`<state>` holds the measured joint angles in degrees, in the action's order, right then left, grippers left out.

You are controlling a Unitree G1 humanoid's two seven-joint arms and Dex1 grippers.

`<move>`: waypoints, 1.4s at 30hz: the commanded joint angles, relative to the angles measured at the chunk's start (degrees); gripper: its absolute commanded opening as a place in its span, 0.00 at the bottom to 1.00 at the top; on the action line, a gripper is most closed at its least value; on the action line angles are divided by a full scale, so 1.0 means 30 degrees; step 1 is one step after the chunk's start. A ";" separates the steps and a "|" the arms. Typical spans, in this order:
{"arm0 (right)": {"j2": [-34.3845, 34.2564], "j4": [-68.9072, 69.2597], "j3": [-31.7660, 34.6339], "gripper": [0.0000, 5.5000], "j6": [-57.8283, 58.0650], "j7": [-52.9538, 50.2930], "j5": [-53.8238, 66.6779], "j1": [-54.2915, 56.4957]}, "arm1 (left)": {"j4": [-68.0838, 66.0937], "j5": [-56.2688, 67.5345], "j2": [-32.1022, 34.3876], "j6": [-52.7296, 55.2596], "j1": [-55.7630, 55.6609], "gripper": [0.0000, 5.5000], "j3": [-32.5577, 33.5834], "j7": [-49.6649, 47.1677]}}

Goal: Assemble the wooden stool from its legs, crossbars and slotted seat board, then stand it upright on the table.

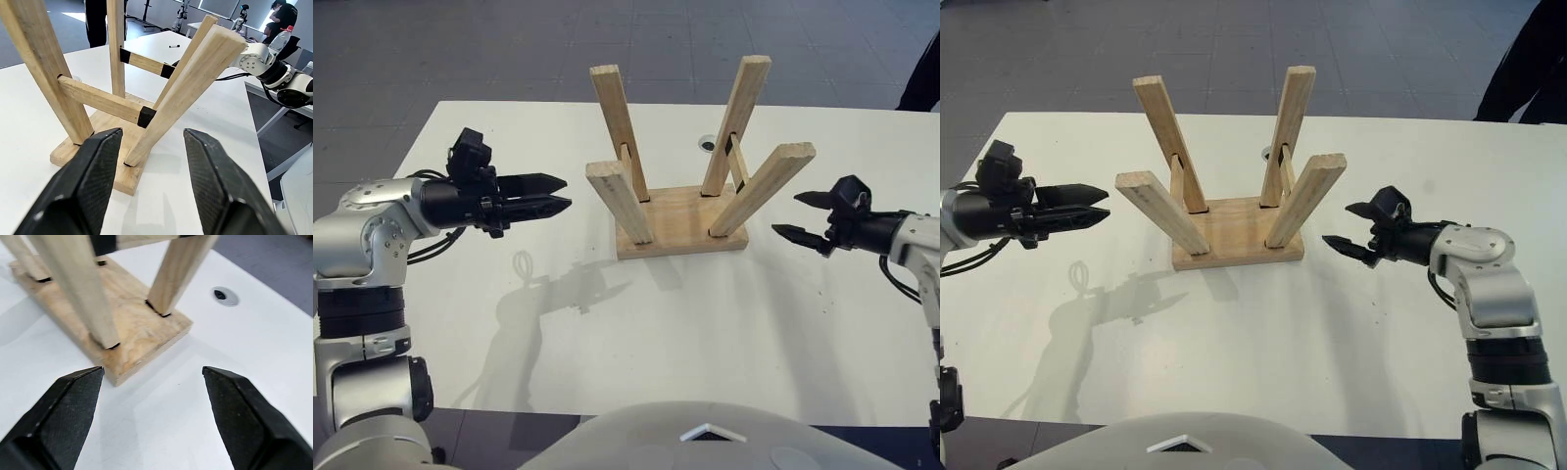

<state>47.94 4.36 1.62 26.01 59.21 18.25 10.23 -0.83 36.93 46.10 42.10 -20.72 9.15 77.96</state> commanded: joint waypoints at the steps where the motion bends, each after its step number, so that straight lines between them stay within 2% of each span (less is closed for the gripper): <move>1: 0.0769 0.0200 0.0129 0.68 0.0921 0.1998 0.1343 0.1078 | 0.0872 -0.0069 -0.0136 -0.0899 -0.0578 0.51 -0.0626 0.0147; 5: 0.0338 -0.0535 0.0119 0.68 0.1183 0.2488 0.1887 0.2713 | 0.0784 -0.0225 -0.0409 -0.1582 -0.1402 0.63 -0.0955 -0.0362; 16: -0.0541 -0.0206 -0.0422 0.68 0.1167 0.3090 0.3026 0.5499 | 0.0357 -0.0177 -0.1671 -0.1594 -0.2751 0.63 -0.2328 -0.0847; 19: -0.0622 -0.0564 -0.0895 0.58 0.0755 0.3641 0.2780 0.5623 | -0.0129 -0.0484 -0.1855 -0.1830 -0.2874 0.64 -0.2785 -0.0753; 26: -0.0403 -0.1310 -0.1457 0.32 0.0143 0.5370 0.2747 0.5641 | -0.2106 -0.0456 -0.2372 -0.1589 -0.3883 0.42 -0.3785 0.0584; 29: -0.0275 -0.1101 -0.1534 0.23 0.0311 0.5873 0.2893 0.5615 | -0.1598 0.0375 -0.1894 -0.0601 -0.3835 0.34 -0.3877 0.1891; 32: 0.0017 0.0388 -0.0981 0.22 0.1733 0.6362 0.4377 0.5112 | -0.0922 0.0712 -0.0818 0.0034 -0.3285 0.31 -0.3849 0.3143; 37: 0.1370 0.4462 0.1584 0.19 0.7015 0.6740 1.0299 0.3368 | 0.1173 0.3790 0.1802 0.3152 -0.2208 0.27 -0.2009 0.4494; 39: 0.0746 0.2716 0.1900 0.19 0.9868 0.5152 1.1756 0.5065 | -0.0160 0.4411 0.1533 0.4715 -0.3677 0.25 -0.1902 0.3848; 42: -0.1556 -0.3477 0.1502 0.19 1.3324 0.2023 1.1622 0.8375 | -0.4847 0.3858 -0.0788 0.6760 -0.6680 0.20 -0.2910 0.2190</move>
<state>46.45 4.55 5.68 61.99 72.47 54.77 28.84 -7.76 49.01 47.93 58.87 -34.96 2.31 86.44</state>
